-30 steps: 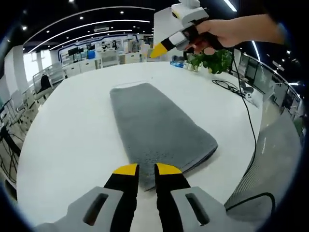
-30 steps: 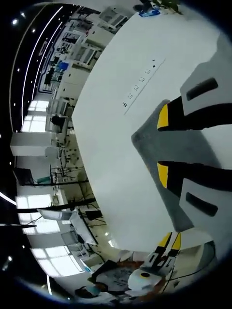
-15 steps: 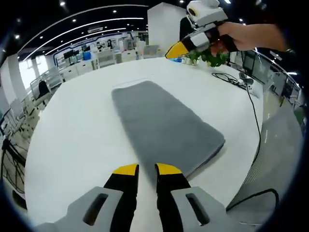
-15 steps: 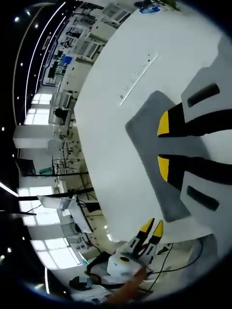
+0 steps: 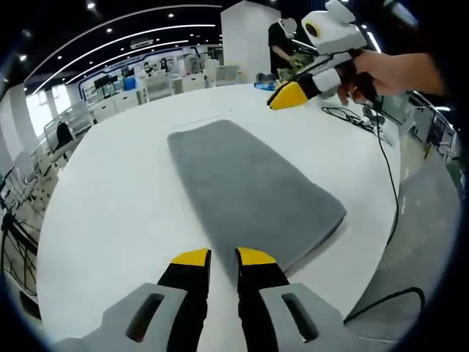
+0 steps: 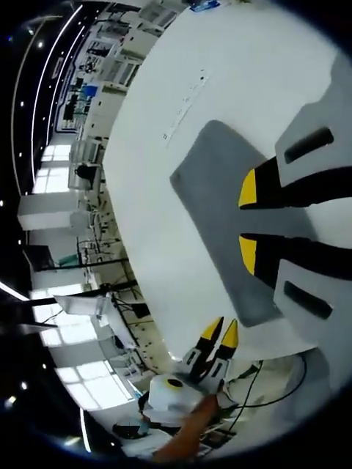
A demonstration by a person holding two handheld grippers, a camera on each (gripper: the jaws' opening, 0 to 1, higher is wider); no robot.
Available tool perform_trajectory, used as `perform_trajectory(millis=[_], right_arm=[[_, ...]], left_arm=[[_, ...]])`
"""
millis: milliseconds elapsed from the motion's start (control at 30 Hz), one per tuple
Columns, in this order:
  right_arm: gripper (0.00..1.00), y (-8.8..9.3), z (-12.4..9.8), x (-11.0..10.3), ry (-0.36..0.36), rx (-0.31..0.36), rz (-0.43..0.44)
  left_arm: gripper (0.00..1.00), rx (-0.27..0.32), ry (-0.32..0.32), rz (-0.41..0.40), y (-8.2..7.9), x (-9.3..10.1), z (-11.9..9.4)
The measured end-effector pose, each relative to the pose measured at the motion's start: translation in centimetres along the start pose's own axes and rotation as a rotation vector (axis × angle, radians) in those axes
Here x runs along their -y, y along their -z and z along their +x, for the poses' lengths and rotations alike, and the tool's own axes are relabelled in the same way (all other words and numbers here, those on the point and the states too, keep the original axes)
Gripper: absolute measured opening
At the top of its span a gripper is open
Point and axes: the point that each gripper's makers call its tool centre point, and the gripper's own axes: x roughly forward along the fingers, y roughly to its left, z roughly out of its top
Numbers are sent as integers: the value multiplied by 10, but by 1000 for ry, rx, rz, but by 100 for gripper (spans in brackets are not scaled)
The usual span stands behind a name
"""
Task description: Fold the towel on the table until its edges align and the towel forms a compact rectangular stack.
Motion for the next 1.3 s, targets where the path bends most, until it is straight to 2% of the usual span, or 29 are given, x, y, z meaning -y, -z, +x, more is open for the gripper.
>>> perform_trajectory(millis=[133,300,467,733,900,1100,1200,1300], right_arm=[[12,12,3,-10,-15,-14,8],[12,22,7,-10,-25,-27,21],[11,33,9,-18,-39,-35,36],[10,62,11,-35,-65,-69,36],[8,86,10,-51,-96,-127,-29],[5,98,13,-60,-110,-145,-31],[5,111,12,-67,-125,-202,-65],[0,128,9,-71,-135,-255,-111]], left_arm=[[13,7,4,-5,-4,-2,1],[13,17,11,-12,-7,-2,4],[13,13,21,-11,-5,0,6],[14,8,51,2,-2,8,6],[15,-2,55,15,-1,15,4],[15,-11,68,35,-1,20,3],[15,-35,62,48,4,19,5],[16,-54,77,39,9,23,8]])
